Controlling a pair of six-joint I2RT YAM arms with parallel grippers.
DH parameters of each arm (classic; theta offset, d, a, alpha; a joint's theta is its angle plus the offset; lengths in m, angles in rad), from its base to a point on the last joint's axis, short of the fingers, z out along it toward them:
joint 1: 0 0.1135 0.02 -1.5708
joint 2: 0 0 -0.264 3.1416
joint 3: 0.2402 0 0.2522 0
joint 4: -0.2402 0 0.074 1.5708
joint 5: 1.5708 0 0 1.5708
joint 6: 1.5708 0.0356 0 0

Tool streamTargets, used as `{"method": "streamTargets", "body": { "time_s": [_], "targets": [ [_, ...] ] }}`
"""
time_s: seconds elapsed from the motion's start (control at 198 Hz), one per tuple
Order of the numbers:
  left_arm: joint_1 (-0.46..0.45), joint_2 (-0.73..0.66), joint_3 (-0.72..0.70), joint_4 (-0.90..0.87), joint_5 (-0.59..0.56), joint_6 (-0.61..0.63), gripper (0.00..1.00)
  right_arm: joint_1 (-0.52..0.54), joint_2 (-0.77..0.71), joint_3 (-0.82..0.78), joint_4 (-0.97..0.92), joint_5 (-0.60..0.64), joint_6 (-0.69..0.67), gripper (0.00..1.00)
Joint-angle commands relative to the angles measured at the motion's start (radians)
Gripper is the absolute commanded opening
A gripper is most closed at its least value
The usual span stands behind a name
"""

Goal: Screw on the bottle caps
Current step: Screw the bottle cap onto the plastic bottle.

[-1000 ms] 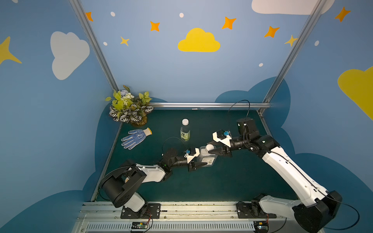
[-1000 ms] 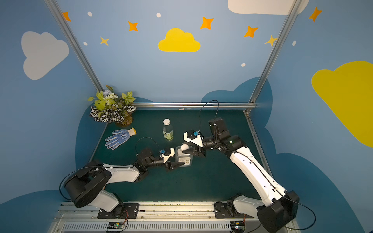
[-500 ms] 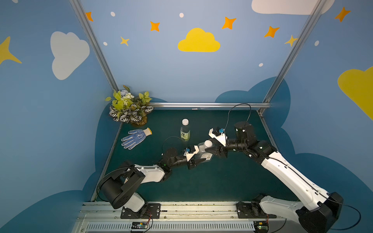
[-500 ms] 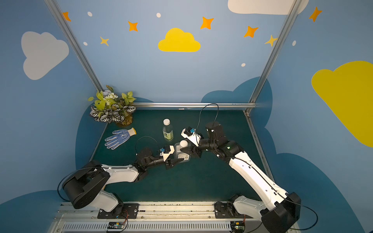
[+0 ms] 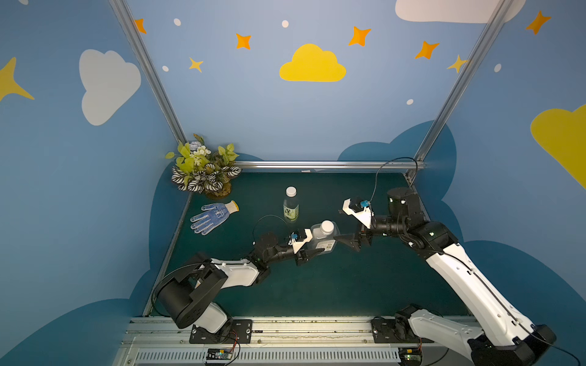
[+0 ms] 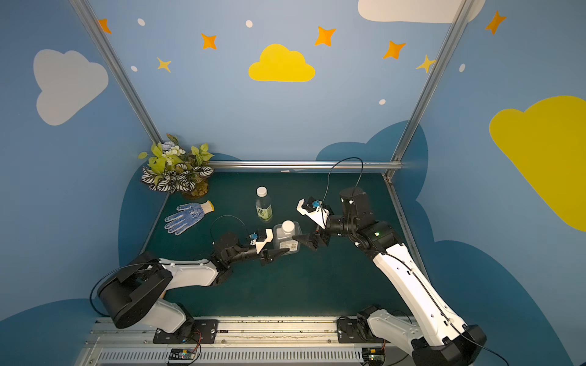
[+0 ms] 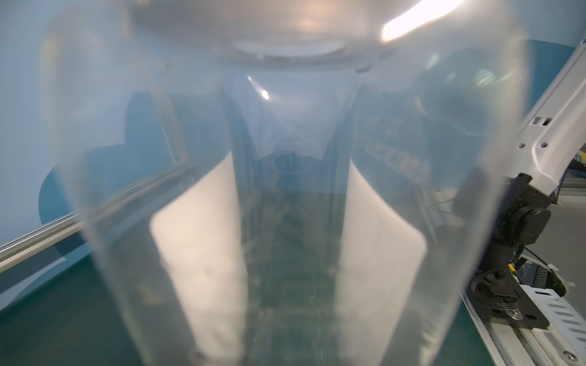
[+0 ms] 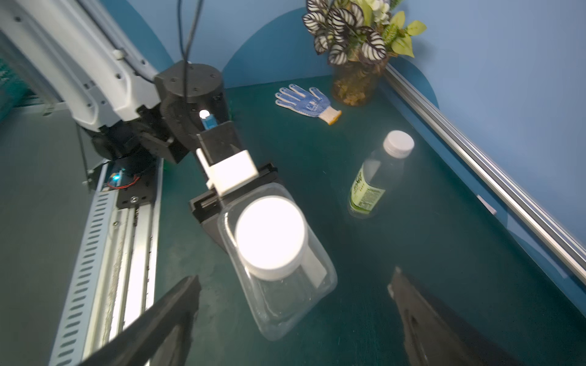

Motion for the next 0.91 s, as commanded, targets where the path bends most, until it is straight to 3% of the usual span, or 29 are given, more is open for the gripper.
{"method": "streamTargets", "body": {
  "time_s": [0.0,0.071,0.202,0.333,0.904],
  "targets": [
    [0.002,-0.021,-0.013,0.034,0.065,-0.016,0.26,-0.037,0.002,0.059,-0.156,-0.244,-0.192,0.98],
    [0.003,-0.019,-0.008,0.035,0.112,-0.027,0.26,-0.044,0.030,0.086,-0.181,-0.284,-0.238,0.97],
    [0.005,-0.014,0.009,0.034,0.189,-0.051,0.27,-0.033,0.101,0.136,-0.215,-0.340,-0.284,0.85],
    [0.006,0.005,0.032,0.038,0.236,-0.078,0.26,-0.008,0.136,0.153,-0.216,-0.320,-0.286,0.84],
    [0.007,0.033,0.054,0.059,0.257,-0.101,0.26,0.053,0.196,0.161,-0.214,-0.279,-0.311,0.56]
  ]
}}
